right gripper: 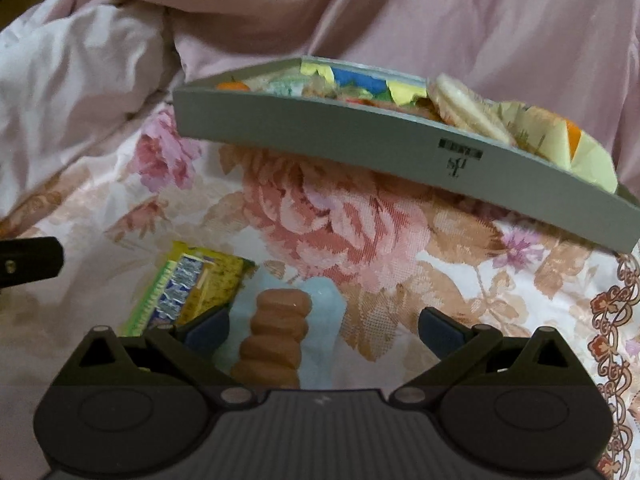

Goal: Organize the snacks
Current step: 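Lower the left tool onto the yellow biscuit pack while the right approaches the sausage pack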

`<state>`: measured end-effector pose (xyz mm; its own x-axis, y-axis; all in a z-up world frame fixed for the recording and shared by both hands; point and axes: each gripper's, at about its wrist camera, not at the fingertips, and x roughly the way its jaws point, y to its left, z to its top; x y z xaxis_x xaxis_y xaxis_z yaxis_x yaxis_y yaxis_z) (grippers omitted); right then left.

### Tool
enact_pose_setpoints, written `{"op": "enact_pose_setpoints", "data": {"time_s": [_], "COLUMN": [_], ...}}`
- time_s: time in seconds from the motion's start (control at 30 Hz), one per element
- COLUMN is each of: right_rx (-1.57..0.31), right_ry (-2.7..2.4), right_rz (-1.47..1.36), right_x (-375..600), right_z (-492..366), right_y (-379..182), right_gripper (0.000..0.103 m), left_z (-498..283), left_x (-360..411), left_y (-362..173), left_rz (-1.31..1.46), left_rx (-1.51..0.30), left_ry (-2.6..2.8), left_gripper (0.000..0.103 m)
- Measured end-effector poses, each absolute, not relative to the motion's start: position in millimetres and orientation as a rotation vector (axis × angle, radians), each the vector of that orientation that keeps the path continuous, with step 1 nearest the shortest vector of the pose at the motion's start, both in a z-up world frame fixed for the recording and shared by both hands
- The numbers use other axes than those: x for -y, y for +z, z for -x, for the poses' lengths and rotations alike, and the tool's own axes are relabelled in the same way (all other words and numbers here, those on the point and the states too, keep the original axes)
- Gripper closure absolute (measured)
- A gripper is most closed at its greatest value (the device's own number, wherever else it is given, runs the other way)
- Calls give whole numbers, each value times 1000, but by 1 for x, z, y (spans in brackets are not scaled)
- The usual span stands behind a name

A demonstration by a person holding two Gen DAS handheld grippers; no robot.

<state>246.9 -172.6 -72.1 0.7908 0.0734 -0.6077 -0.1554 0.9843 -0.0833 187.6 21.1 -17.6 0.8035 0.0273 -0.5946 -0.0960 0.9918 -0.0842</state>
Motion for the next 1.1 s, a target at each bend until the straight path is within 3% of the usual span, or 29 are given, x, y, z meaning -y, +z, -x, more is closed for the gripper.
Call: {"op": "enact_pose_setpoints", "data": {"time_s": [0.93, 1.1], "right_rx": [-598, -600], "right_ry": [163, 144], "right_rz": [244, 188], "right_x": [181, 187], "right_z": [-212, -216], "right_y": [-78, -81], "right_gripper": [1, 11], "left_z": [-229, -229], "left_x": [17, 23], "left_y": [-43, -47], "left_rz": [90, 60], "left_rx": [-703, -709], "left_ry": [-129, -139], "left_gripper": [1, 1]}}
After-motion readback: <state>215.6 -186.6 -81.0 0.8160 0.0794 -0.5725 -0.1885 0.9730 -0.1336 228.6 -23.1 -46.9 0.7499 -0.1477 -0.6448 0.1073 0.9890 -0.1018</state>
